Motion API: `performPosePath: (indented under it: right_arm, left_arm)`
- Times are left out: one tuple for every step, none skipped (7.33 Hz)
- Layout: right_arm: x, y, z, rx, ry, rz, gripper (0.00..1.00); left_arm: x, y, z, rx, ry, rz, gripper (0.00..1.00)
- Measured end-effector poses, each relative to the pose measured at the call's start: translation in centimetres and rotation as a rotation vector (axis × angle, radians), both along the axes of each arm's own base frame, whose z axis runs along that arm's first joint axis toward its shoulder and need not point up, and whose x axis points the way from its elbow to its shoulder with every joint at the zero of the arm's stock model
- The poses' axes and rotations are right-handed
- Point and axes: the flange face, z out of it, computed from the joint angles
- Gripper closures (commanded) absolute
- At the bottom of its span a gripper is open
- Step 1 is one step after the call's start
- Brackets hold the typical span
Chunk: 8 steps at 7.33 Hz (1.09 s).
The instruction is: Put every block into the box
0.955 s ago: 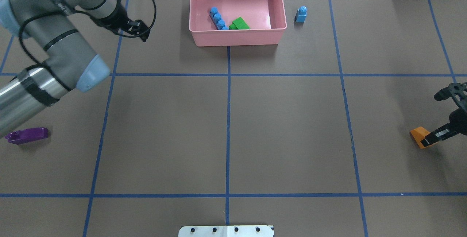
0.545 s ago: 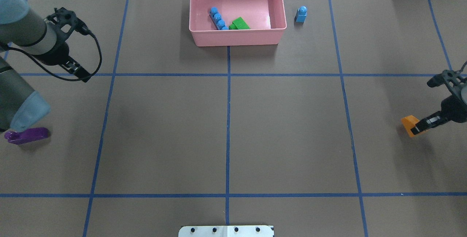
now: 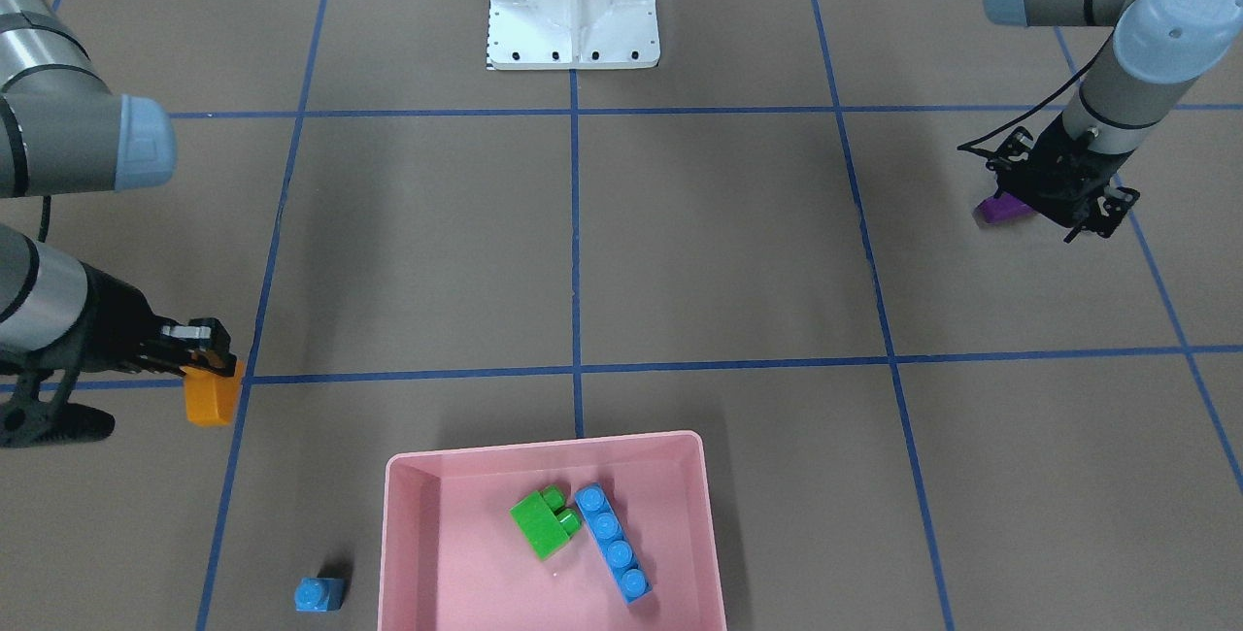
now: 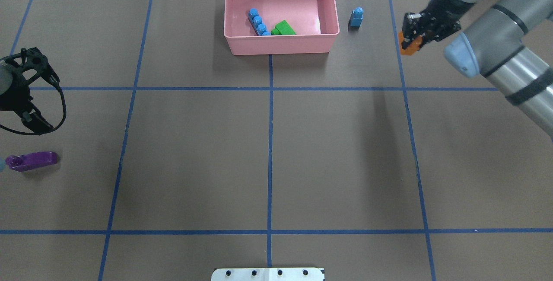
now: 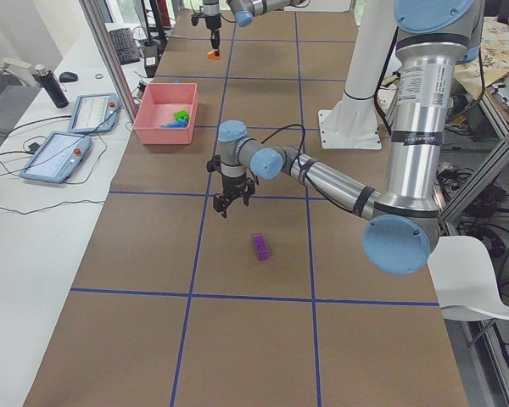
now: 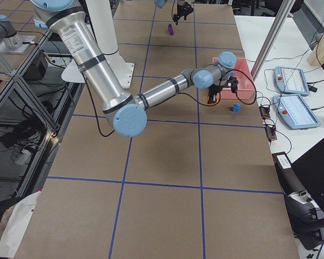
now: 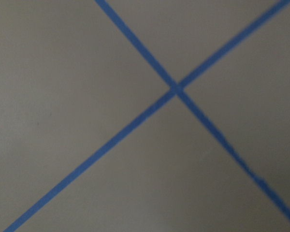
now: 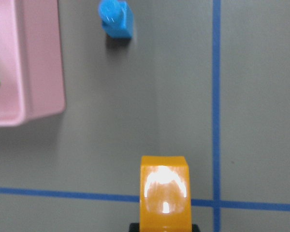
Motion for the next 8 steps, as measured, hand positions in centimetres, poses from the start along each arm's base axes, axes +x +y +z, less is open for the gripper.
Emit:
performPosePath:
  right_arm:
    - [-3.4, -4.0, -4.9, -0.031, 0.02, 0.054, 1.0]
    - [-7.0, -6.4, -7.7, -0.044, 0.03, 0.119, 1.0]
    - [-10.8, -7.8, -9.2, -0.058, 0.023, 0.203, 1.0]
    - [-14.1, -8.6, -10.5, -0.067, 0.017, 0.268, 1.0]
    - [-16.5, -8.8, -11.6, -0.066, 0.018, 0.303, 0.97]
    - [-17.9, -8.7, -12.1, -0.059, 0.019, 0.318, 0.01]
    - [-18.6, -8.5, -12.3, -0.053, 0.019, 0.323, 0.0]
    - [-18.9, -8.4, -12.6, -0.047, 0.018, 0.325, 0.0]
  left_arm:
    - [-0.6, 0.8, 0.3, 0.006, 0.0, 0.015, 0.0]
    - [-0.9, 1.3, 0.4, 0.023, 0.002, 0.034, 0.0]
    - [-1.0, 1.8, 0.6, 0.037, 0.001, 0.052, 0.01]
    - [-1.0, 2.4, 1.0, 0.059, -0.005, 0.09, 0.01]
    - [-0.8, 2.9, 1.7, 0.095, -0.015, 0.161, 0.01]
    - [-0.3, 3.5, 2.9, 0.117, -0.029, 0.24, 0.01]
    - [0.9, 4.4, 4.4, 0.115, -0.043, 0.308, 0.01]
    - [2.1, 5.1, 5.9, 0.1, -0.057, 0.355, 0.01]
